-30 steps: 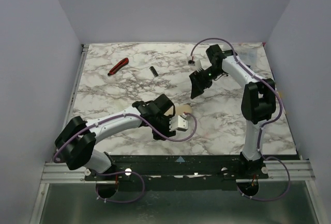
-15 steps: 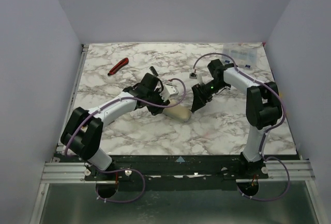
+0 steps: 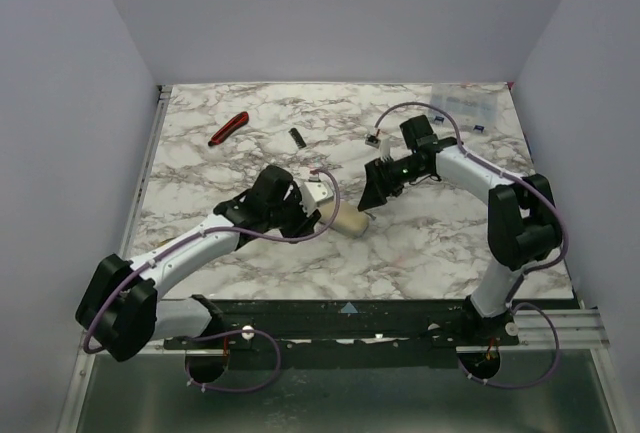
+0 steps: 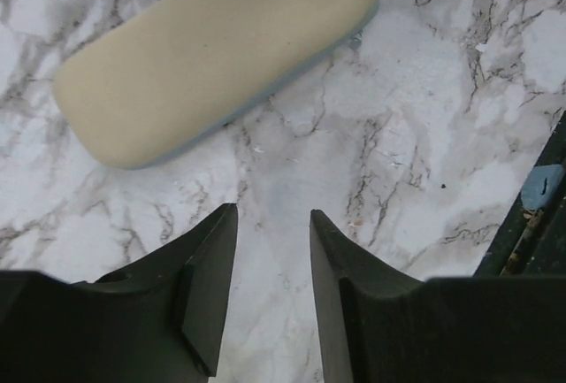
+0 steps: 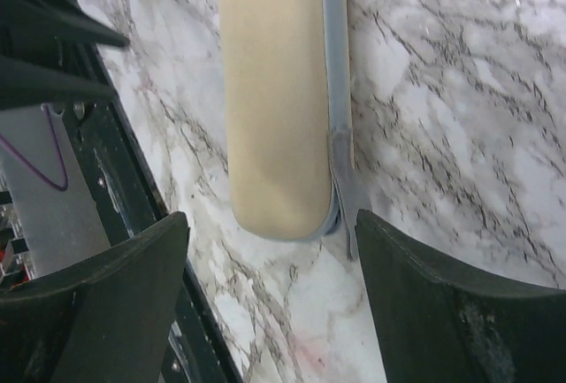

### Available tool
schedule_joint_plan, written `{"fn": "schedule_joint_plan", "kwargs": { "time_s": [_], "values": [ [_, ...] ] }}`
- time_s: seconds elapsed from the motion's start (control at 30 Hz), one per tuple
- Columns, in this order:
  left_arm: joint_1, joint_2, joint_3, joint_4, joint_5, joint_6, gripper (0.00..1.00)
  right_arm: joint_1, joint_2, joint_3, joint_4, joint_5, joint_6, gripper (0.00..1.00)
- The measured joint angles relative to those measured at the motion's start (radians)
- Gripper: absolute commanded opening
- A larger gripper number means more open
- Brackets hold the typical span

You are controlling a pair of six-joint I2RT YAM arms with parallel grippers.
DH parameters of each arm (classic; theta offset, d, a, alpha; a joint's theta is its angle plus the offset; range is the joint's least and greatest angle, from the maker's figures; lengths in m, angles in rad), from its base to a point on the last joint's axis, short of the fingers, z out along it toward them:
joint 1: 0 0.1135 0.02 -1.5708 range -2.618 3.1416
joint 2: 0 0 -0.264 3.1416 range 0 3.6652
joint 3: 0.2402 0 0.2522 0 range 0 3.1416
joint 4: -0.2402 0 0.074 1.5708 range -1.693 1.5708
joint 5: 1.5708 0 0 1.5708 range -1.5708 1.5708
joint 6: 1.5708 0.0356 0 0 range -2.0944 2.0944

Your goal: Open the umbrella

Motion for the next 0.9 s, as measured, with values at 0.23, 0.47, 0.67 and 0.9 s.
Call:
{"fn": "schedule_joint_plan", "kwargs": {
  "time_s": [0.23,0.47,0.67,0.9],
  "values": [
    [-0.039,0.171,0.051,-0.022,-0.031,-0.088,0.25,0.030,0.063,-0.002,0.149,-0.021,0.113,0.87],
    [-0.014,0.410,0.238,-0.062,-0.037,-0.165,0.25,0.040,0.111,-0.058,0.241,-0.037,0.219,0.84],
    [-0.017,0.465,0.299,0.008,0.027,-0.248,0.25,0.040,0.107,-0.105,0.241,0.003,0.228,0.73],
    [-0.056,0.504,0.254,0.195,0.060,-0.296,0.32,0.035,0.066,-0.143,0.217,0.068,0.232,0.49]
  ]
}}
